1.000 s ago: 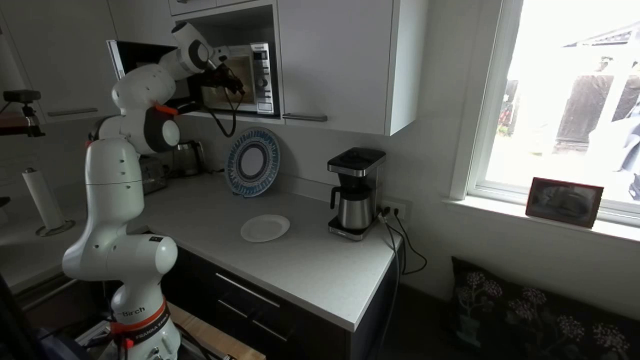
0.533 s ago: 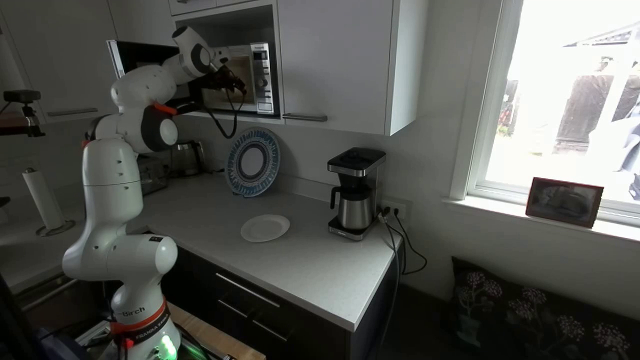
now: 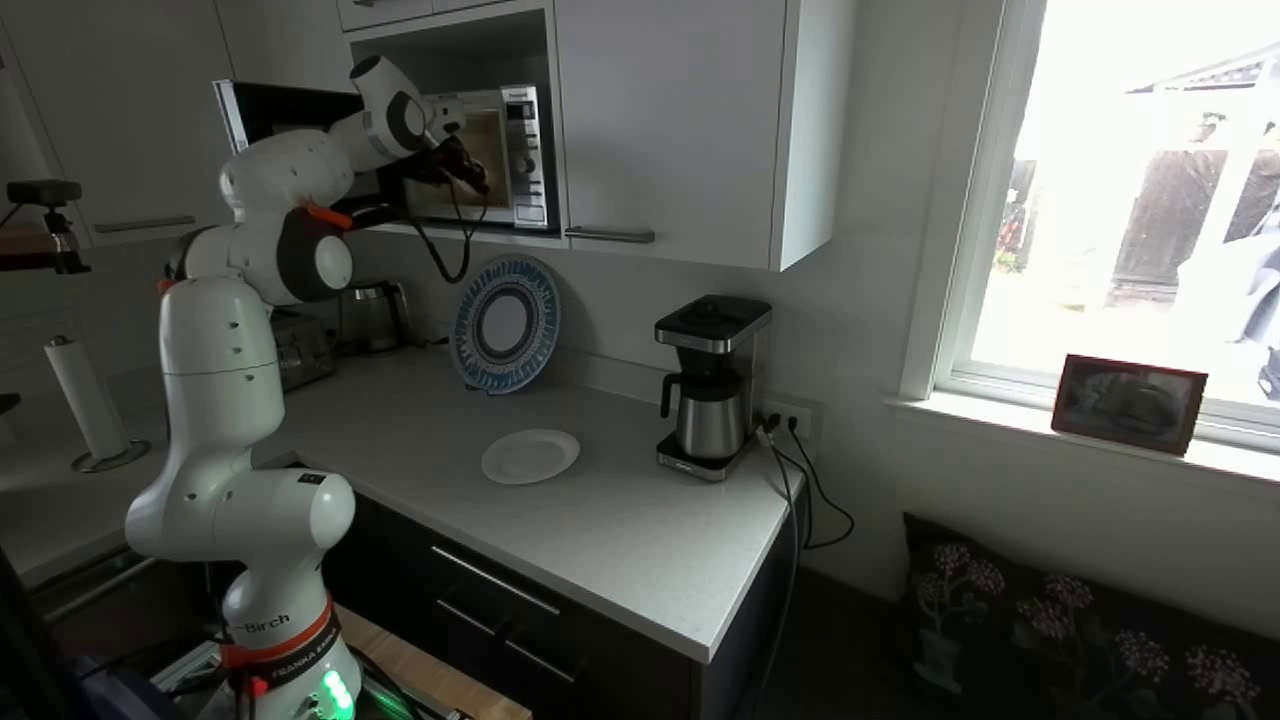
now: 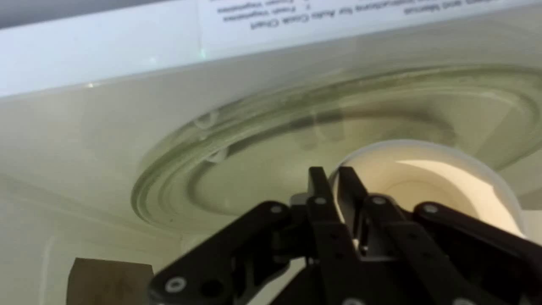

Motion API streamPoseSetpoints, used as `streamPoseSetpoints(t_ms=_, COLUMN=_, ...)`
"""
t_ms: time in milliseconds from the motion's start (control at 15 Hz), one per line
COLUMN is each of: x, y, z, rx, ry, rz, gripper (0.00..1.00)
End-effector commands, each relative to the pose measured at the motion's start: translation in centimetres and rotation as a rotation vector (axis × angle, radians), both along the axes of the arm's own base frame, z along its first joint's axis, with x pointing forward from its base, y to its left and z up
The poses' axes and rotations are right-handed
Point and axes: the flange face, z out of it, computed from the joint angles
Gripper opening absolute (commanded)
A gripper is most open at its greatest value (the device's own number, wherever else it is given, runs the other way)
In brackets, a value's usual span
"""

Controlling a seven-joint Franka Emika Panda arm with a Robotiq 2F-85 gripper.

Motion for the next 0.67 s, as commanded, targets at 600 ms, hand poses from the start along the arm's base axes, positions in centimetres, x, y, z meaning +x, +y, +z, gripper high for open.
streamPoseSetpoints(t_ms=600, x=-4.4, y=-1.2, z=3.9, rx=0.396, ry=0.111, rz=-0.198, gripper=0.01)
